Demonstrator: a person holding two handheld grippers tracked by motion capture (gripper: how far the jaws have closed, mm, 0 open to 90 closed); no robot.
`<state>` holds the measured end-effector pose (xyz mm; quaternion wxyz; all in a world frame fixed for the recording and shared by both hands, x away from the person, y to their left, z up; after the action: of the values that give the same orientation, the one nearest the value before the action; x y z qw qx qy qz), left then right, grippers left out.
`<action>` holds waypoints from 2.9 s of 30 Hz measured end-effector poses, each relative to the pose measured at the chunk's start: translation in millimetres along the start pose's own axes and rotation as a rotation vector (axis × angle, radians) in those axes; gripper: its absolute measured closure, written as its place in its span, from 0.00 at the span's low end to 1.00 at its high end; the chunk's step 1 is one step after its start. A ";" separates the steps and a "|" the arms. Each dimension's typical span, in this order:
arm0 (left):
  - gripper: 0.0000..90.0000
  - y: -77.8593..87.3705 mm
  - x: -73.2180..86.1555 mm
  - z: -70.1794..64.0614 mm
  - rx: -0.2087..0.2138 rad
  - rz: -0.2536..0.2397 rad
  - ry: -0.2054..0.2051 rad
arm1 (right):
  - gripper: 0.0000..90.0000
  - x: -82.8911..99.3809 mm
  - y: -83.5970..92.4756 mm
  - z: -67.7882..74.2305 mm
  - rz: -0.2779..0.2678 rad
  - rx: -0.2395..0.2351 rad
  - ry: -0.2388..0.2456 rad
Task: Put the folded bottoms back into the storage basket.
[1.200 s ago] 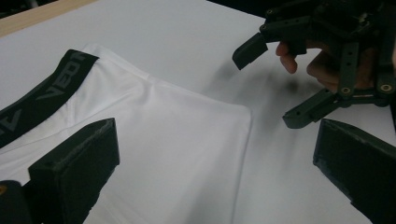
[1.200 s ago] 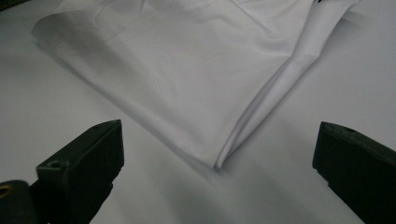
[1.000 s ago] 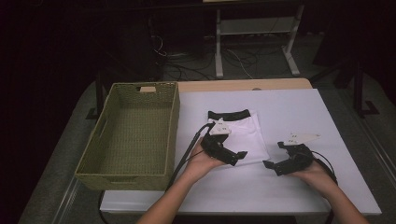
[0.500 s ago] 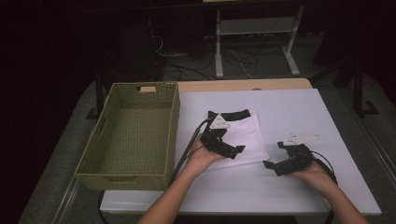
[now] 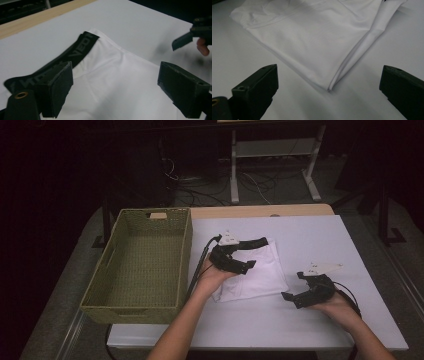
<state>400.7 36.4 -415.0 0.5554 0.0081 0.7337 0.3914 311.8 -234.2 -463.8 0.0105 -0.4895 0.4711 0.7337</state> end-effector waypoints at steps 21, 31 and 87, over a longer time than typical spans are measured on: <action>0.20 -11.9 -18.2 38.9 -0.121 0.026 0.054 | 0.02 -0.4 1.6 -0.6 -0.009 -0.005 -0.001; 0.22 -26.0 -14.2 60.7 -0.172 0.075 0.089 | 0.02 -0.6 1.3 -0.7 -0.009 -0.008 0.002; 0.37 -55.0 17.8 96.7 -0.169 0.223 0.179 | 0.02 -0.8 0.5 -0.7 -0.009 -0.014 0.004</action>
<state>496.5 60.9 -469.0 0.4394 0.0078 0.7393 0.5102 312.5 -234.7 -462.9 0.0096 -0.4930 0.4637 0.7361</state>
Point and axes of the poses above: each handheld gripper's, and its own axes: y roughly backward along the jaws, x roughly out of its underside, z roughly to its left, the point moved 2 cm from there along -y, roughly forward along the jaws, and after that the axes turned 4 degrees about z, right-handed, at the moved point
